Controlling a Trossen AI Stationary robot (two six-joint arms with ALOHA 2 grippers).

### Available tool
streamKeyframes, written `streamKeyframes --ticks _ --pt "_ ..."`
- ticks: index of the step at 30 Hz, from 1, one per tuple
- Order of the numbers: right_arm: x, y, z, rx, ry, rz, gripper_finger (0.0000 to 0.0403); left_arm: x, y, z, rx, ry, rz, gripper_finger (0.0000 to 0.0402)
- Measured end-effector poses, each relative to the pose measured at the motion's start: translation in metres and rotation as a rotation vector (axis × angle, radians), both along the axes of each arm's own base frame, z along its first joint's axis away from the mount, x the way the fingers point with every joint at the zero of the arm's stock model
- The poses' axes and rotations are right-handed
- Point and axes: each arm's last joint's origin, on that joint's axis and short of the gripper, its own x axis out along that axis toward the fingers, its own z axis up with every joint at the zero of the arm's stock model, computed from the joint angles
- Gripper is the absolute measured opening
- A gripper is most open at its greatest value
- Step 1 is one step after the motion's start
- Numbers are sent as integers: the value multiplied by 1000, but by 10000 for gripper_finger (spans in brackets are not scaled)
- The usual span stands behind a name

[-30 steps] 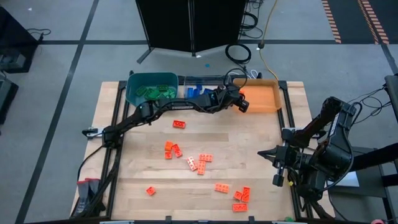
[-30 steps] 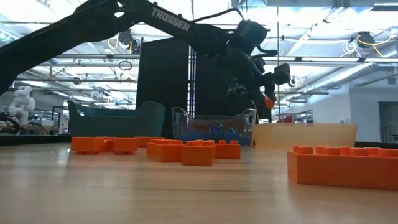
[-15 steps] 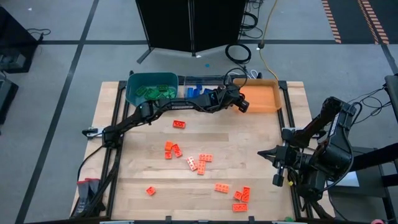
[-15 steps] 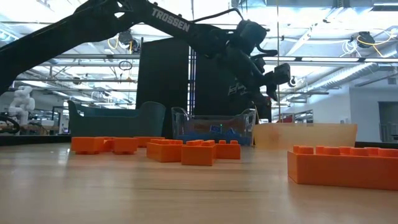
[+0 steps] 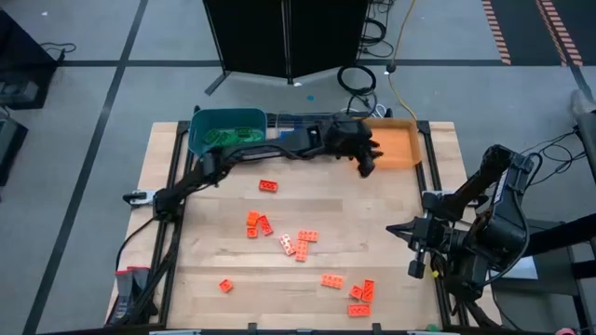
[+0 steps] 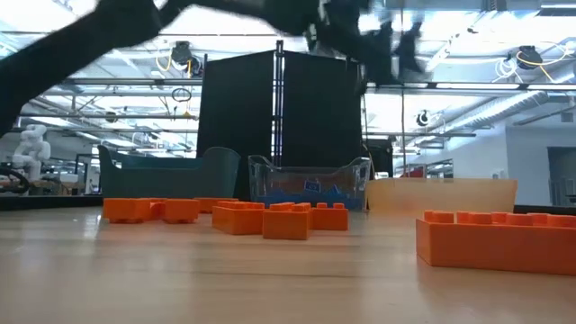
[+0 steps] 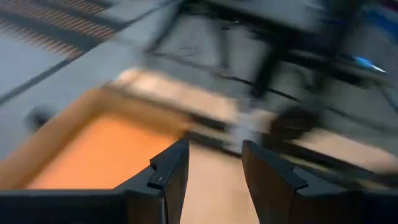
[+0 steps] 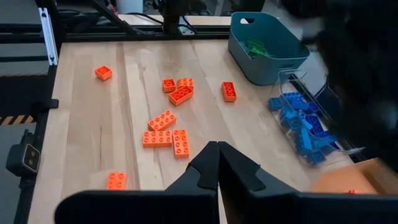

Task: Sort blocks
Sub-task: Put the orange game piece into the orange transparent bin

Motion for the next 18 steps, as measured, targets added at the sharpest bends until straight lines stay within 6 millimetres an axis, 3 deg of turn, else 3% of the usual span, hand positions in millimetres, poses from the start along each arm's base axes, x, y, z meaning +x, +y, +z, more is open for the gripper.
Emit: streamKeyframes --ticks 2,4,8,12,18 --pt "0 0 0 -2 1 0 0 -14 -23 33 67 24 -137 153" --pt "0 0 0 -3 2 0 0 -31 -48 53 138 81 -260 152" --pt "0 0 0 -5 3 0 0 -66 -101 61 280 334 -501 152" --pt "0 0 0 -6 4 0 0 -81 -147 47 221 503 -641 152" --pt "0 0 0 11 -4 -9 0 -71 -200 -11 126 597 -682 152"
